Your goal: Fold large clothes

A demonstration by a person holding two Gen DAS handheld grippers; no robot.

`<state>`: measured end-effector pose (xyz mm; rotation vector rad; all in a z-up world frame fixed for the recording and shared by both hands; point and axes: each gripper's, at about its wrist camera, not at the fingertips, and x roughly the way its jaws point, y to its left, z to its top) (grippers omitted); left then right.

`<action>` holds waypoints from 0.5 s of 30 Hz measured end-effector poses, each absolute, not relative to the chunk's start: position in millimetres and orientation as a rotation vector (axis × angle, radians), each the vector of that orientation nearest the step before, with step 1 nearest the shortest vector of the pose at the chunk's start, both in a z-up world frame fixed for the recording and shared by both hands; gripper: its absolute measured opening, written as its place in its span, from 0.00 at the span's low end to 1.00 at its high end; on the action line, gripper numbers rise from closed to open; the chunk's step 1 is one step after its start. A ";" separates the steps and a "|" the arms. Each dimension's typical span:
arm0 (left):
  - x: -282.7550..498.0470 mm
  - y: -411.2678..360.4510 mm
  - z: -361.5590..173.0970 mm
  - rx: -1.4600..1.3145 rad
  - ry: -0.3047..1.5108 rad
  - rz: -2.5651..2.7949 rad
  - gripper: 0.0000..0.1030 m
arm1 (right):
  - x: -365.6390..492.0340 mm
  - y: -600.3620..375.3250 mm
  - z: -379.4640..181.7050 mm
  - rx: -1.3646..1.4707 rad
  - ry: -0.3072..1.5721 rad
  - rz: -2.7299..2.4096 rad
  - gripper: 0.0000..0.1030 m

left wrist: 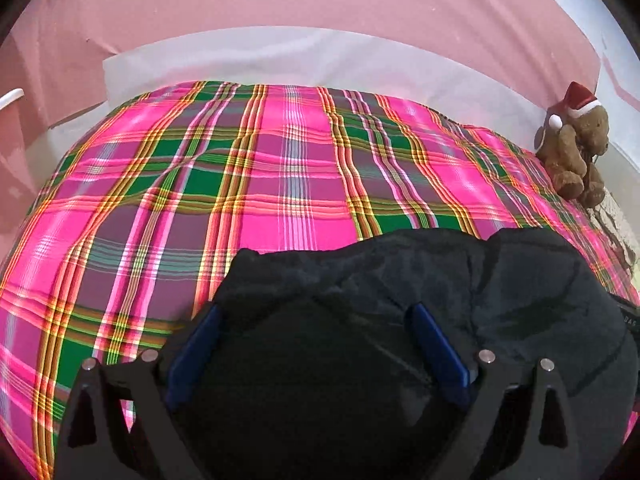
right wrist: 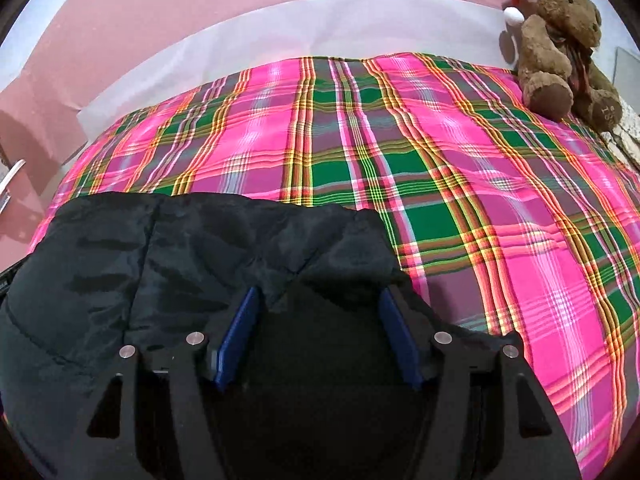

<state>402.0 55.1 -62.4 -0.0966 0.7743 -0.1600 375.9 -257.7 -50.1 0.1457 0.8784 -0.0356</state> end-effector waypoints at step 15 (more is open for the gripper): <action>274.4 121.9 -22.9 -0.095 0.639 -0.148 0.93 | 233.3 -265.9 1.9 0.121 0.766 -0.024 0.68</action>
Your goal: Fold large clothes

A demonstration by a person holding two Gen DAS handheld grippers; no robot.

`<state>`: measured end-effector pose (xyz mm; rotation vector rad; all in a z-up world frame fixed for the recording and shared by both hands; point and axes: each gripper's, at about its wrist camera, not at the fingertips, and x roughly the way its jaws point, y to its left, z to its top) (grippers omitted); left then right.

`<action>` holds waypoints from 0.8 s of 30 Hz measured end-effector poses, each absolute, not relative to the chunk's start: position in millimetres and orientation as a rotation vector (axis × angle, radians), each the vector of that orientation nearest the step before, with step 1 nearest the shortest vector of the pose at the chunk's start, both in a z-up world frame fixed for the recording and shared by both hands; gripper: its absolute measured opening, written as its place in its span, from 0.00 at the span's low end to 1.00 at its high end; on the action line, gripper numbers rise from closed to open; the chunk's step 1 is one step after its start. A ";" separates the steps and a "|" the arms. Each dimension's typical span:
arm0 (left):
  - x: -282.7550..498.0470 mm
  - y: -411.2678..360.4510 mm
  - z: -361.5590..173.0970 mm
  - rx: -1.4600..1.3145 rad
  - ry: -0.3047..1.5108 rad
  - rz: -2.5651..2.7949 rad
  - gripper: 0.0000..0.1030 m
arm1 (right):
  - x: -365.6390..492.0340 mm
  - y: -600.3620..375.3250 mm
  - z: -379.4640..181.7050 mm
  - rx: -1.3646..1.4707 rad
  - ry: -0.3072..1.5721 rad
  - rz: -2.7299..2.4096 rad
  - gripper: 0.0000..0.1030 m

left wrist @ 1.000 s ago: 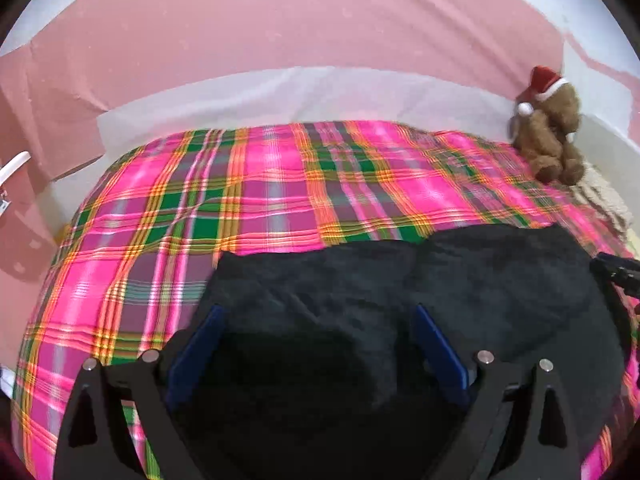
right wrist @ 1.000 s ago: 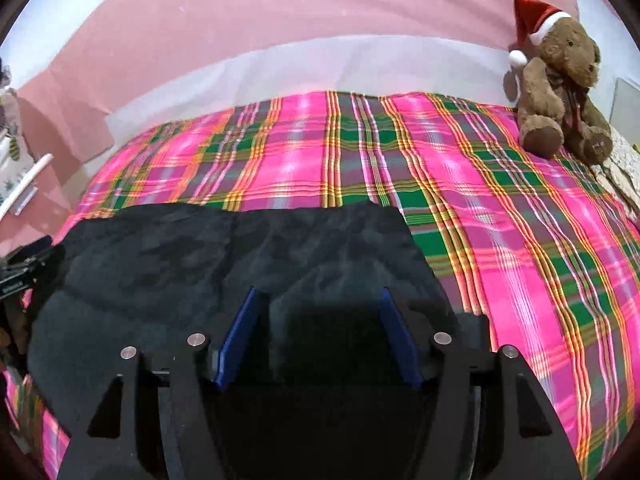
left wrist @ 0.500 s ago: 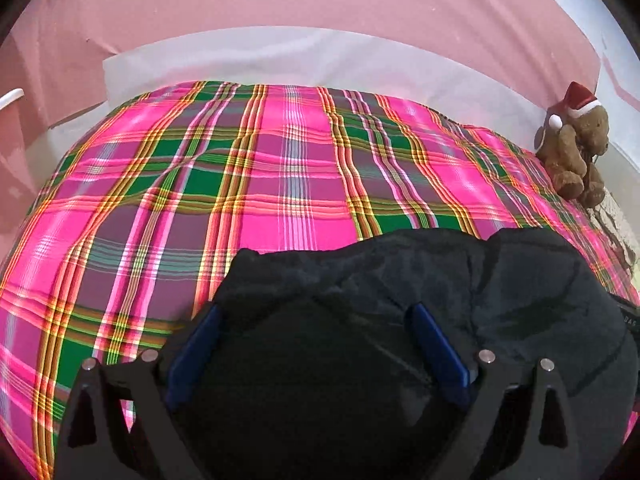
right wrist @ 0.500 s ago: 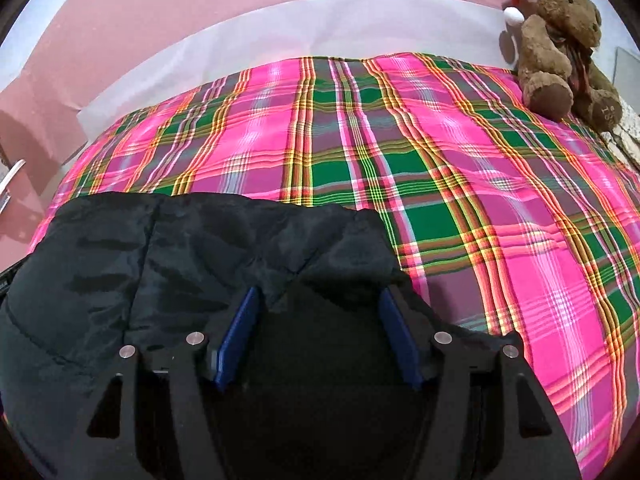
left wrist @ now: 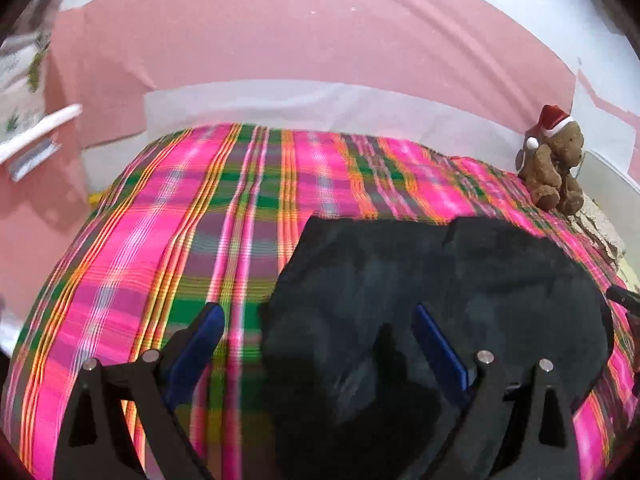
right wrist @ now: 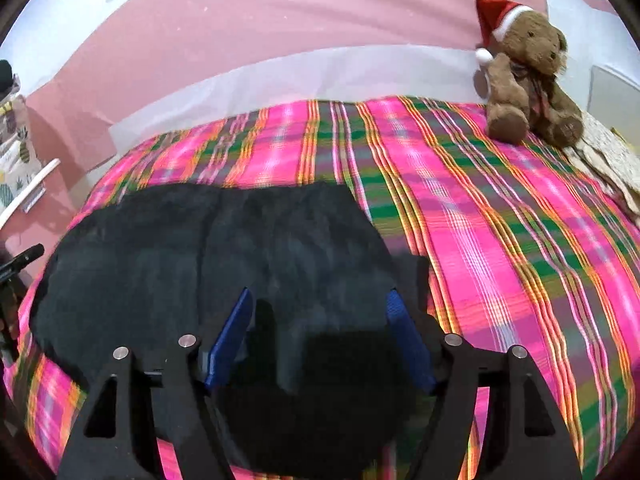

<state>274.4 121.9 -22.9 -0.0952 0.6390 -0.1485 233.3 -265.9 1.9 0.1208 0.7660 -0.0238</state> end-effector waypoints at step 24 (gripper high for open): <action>311.8 138.2 -92.2 -0.338 0.809 -0.231 0.95 | 266.4 -325.4 -76.6 0.535 0.950 0.111 0.88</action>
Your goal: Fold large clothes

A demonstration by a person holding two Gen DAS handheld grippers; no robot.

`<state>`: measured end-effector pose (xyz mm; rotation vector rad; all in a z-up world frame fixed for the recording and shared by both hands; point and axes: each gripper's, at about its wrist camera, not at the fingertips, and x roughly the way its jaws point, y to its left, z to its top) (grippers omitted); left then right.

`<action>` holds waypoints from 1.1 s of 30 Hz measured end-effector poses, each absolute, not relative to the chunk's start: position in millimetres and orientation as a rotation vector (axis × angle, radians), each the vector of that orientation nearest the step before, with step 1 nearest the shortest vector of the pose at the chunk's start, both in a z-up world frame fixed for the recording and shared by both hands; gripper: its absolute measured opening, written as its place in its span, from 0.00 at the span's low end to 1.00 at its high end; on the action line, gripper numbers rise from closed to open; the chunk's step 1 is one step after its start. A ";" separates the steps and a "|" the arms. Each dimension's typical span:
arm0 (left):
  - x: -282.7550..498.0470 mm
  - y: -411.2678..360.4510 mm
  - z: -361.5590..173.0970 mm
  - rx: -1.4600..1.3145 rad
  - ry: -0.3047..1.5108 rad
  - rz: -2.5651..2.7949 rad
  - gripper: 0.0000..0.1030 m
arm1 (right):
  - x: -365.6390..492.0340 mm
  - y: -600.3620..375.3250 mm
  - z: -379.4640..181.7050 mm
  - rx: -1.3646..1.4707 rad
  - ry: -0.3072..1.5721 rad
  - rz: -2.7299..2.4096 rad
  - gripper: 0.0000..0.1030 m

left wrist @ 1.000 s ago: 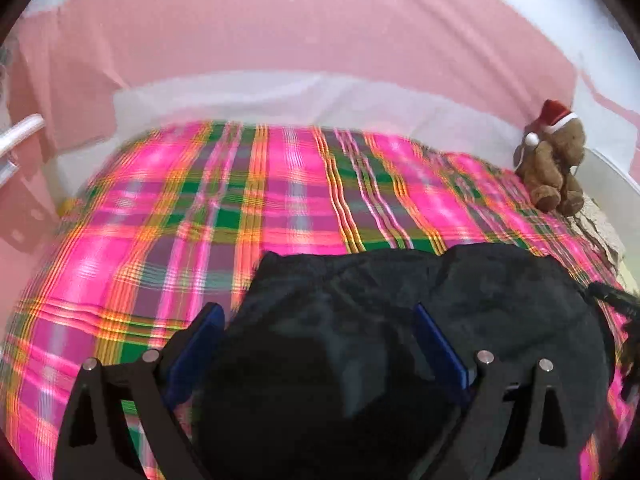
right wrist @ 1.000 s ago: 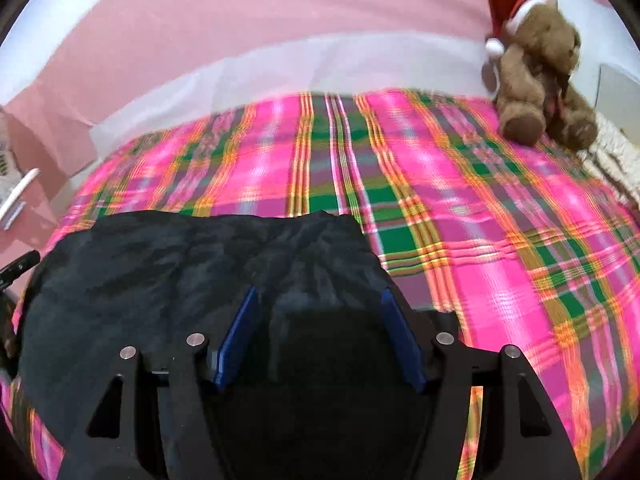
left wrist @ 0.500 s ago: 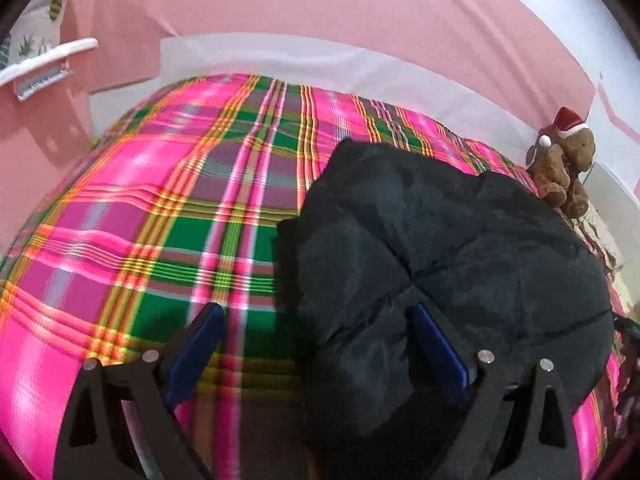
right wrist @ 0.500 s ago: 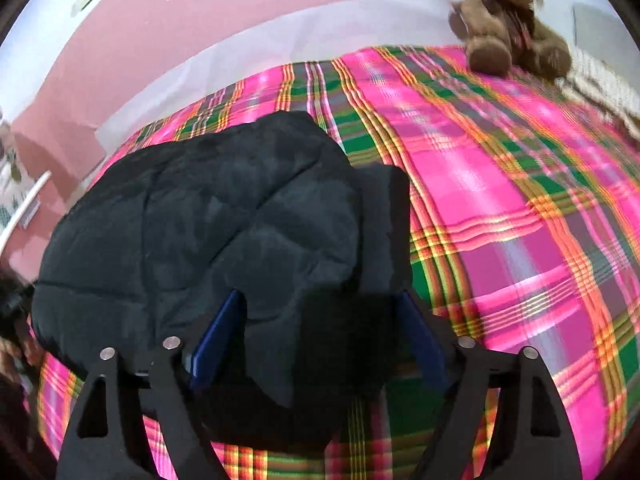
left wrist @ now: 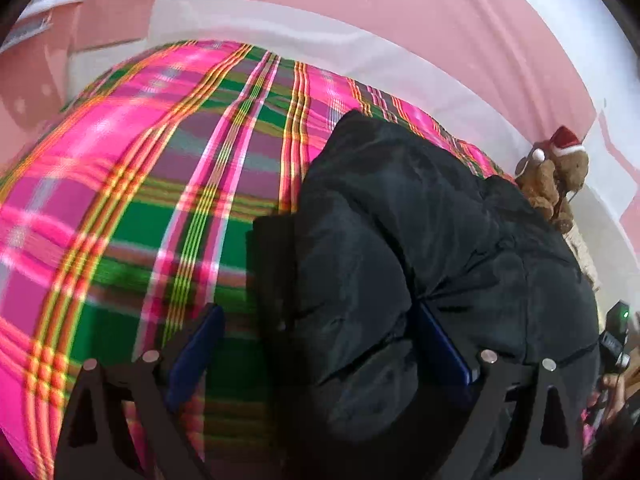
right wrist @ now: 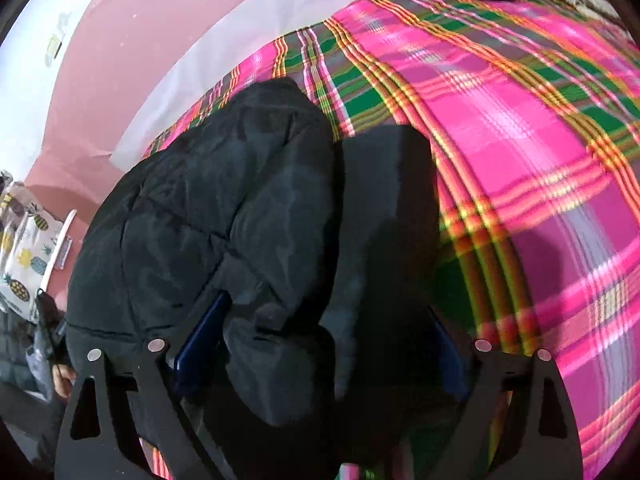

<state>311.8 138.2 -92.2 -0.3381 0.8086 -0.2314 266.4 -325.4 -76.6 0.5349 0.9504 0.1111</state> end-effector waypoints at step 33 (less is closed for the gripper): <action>340.7 109.3 -88.6 -0.341 0.815 -0.365 0.42 | 294.7 -307.0 -67.4 0.511 0.937 0.213 0.36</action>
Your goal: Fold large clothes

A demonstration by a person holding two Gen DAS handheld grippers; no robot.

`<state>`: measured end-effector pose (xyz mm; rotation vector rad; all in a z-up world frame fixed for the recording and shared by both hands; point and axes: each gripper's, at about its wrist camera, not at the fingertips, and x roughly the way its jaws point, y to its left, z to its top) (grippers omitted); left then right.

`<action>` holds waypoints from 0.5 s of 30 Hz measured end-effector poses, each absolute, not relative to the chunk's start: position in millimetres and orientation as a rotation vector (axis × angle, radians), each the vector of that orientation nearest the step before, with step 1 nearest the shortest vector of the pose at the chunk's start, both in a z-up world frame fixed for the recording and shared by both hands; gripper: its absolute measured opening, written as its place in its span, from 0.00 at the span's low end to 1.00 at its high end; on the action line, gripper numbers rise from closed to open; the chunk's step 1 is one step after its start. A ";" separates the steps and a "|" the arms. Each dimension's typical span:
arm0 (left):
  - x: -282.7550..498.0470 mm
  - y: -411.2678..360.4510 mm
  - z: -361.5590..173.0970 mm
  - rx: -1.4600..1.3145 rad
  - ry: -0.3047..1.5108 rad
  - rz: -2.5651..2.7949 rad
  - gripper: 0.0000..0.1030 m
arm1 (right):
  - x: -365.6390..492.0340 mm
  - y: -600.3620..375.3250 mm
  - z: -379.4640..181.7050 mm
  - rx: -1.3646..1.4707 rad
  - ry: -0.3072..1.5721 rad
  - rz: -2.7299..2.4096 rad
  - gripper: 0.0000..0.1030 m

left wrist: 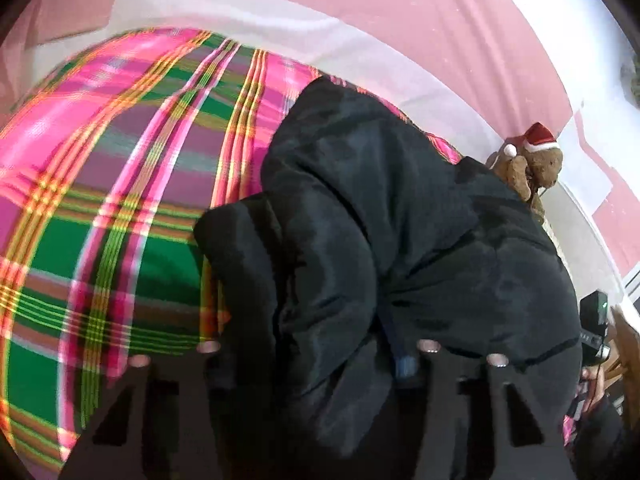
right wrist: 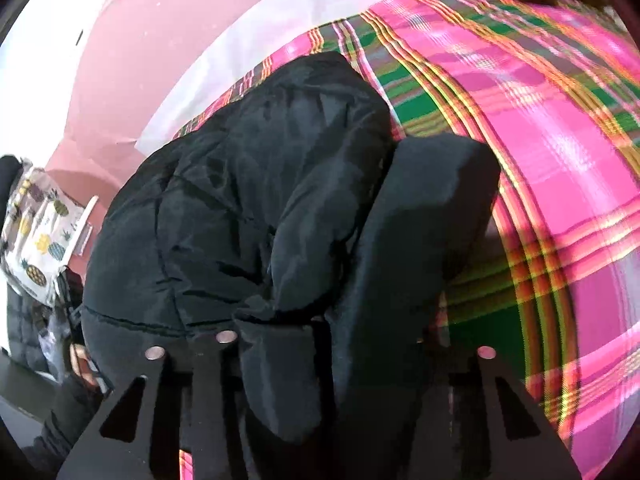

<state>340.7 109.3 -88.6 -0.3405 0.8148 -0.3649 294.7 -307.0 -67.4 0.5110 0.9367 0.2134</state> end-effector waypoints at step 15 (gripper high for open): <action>283.3 118.4 -10.6 -0.238 0.703 -0.316 0.25 | 260.0 -292.5 2.2 0.442 0.823 0.258 0.28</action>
